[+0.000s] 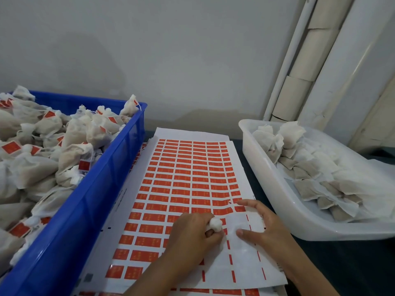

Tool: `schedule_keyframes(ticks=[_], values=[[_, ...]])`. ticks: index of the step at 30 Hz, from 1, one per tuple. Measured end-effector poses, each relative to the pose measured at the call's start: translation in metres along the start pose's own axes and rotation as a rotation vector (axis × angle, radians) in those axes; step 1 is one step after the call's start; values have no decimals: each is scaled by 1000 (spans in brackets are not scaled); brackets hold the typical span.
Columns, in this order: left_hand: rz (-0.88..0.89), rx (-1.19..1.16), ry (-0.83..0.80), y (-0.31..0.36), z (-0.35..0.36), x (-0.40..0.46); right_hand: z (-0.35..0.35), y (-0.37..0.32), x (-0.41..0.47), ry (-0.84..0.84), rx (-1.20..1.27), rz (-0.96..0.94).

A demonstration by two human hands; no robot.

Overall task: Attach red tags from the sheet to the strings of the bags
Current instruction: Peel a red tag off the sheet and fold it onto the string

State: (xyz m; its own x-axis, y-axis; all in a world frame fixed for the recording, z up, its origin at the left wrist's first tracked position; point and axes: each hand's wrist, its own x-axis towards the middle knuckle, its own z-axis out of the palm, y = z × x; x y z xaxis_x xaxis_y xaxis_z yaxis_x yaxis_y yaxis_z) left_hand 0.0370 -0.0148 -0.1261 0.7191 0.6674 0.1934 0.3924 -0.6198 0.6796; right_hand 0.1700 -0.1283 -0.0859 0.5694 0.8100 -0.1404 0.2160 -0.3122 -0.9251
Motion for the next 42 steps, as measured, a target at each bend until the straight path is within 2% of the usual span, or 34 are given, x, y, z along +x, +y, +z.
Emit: schedule_keyframes(ticks=[4, 9, 16, 21, 30, 34, 37, 42], values=[[-10, 7, -21, -2, 0, 2, 0, 4, 2, 49, -131, -57], [-23, 12, -48, -4, -1, 5, 4, 9, 3, 139, -480, -169], [-43, -73, -42, -5, -7, 5, 15, 8, -1, 48, -625, -300], [-59, -109, -1, -10, -15, 8, 19, 8, 1, -126, -771, -407], [-172, -233, 112, -13, -30, 12, 19, 6, 4, -106, -787, -377], [-221, -339, 146, -11, -34, 13, 17, -7, 7, -157, -820, -334], [-246, -405, 196, -10, -36, 14, 20, -21, 13, -143, -631, -234], [-275, -461, 253, -9, -38, 17, 37, -32, 21, -107, -317, -306]])
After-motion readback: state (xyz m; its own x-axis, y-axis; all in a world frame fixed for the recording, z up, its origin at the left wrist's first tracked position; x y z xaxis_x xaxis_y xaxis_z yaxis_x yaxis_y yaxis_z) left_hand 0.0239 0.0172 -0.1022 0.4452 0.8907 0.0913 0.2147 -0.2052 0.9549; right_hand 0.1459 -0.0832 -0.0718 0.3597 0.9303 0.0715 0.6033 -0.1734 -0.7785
